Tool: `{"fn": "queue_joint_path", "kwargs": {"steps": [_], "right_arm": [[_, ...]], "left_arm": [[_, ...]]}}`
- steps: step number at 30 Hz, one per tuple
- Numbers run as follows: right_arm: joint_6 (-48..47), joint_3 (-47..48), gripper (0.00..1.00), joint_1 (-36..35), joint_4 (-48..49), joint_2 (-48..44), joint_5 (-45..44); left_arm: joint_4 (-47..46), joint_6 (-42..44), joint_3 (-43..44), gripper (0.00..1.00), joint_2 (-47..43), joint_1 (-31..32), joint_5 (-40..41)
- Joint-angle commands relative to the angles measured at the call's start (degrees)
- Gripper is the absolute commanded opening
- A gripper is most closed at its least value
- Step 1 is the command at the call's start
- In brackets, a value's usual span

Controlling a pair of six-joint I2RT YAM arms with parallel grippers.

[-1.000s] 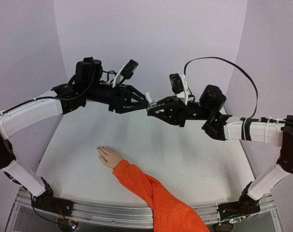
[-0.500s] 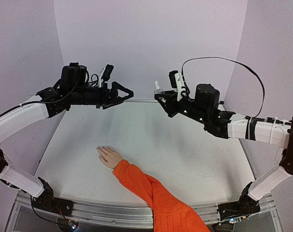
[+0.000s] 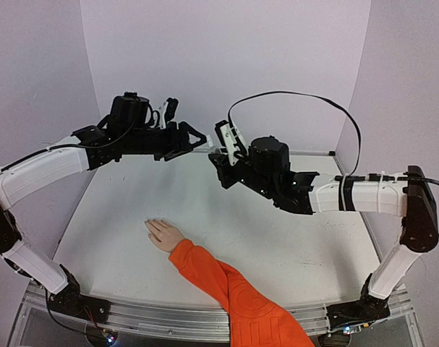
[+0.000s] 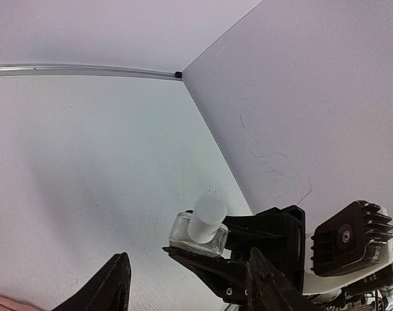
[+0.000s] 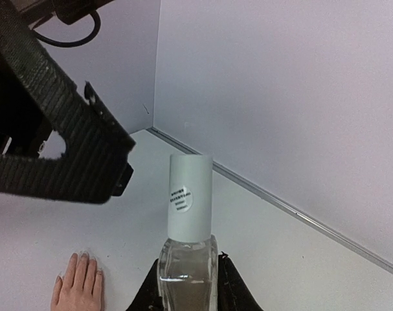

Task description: Paint the nails

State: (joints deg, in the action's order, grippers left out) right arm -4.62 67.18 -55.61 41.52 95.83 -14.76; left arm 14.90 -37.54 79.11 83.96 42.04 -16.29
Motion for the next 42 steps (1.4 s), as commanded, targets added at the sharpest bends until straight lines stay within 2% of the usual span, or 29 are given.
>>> {"fn": "queue_joint_path", "kwargs": {"steps": [1, 5, 9, 12, 17, 19, 23, 26, 28, 31, 33, 35, 37, 42], "right_arm": [[-1.8, 4.0, 0.00, -0.8, 3.6, 0.8, -1.8], [-2.3, 4.5, 0.00, -1.1, 3.5, 1.1, -1.9], [-2.7, 4.5, 0.00, -1.5, 3.5, 1.1, -2.2], [-2.8, 4.5, 0.00, -1.8, 3.5, 1.0, -2.1], [-2.9, 4.6, 0.00, -2.0, 3.5, 1.0, -2.3], [-2.4, 4.9, 0.00, -2.0, 3.6, 1.0, -2.4], [-1.2, 3.7, 0.00, -1.6, 4.5, -0.9, 1.7], [1.1, 2.2, 0.00, 1.1, 5.0, -3.7, 17.3], [4.9, 1.3, 0.00, 5.1, 5.7, -5.5, 35.0], [13.3, 0.8, 0.00, 10.5, 11.9, -6.1, 65.7], [19.6, 1.4, 0.00, 11.1, 19.0, -5.3, 78.0], [29.1, 0.7, 0.00, 11.1, 27.9, -4.9, 82.7], [33.8, 0.0, 0.00, 11.1, 33.1, -5.1, 83.8], [35.2, -1.4, 0.00, 11.1, 34.1, -6.6, 81.3]], "left_arm": [[-1.4, 0.7, 4.7, 0.60, 1.1, 1.0, 1.6], [-1.4, 0.3, 6.3, 0.53, 2.9, 1.1, 1.6], [-1.4, 0.5, 7.2, 0.38, 4.0, 1.3, 2.2], [-1.4, 0.6, 7.5, 0.34, 4.4, 1.4, 2.6], [-1.4, 0.6, 7.7, 0.20, 5.2, 1.7, 1.8], [-1.4, 1.0, 7.6, 0.13, 5.3, 1.9, 0.4], [-1.7, 3.5, 7.3, 0.00, 5.9, 1.9, -7.3], [-2.7, 7.9, 6.3, 0.00, 5.8, 2.0, -15.1], [-4.0, 11.7, 5.6, 0.00, 5.4, 1.9, -21.3], [-6.7, 18.6, 4.5, 0.00, 4.9, 1.9, -35.2], [-7.7, 22.4, 4.0, 0.00, 4.7, 1.9, -41.4], [-7.9, 24.4, 4.1, 0.00, 4.9, 1.9, -45.5], [-8.2, 25.3, 4.9, 0.00, 5.5, 1.9, -48.1], [-8.7, 26.1, 5.9, 0.00, 5.7, 1.8, -47.5]]}}
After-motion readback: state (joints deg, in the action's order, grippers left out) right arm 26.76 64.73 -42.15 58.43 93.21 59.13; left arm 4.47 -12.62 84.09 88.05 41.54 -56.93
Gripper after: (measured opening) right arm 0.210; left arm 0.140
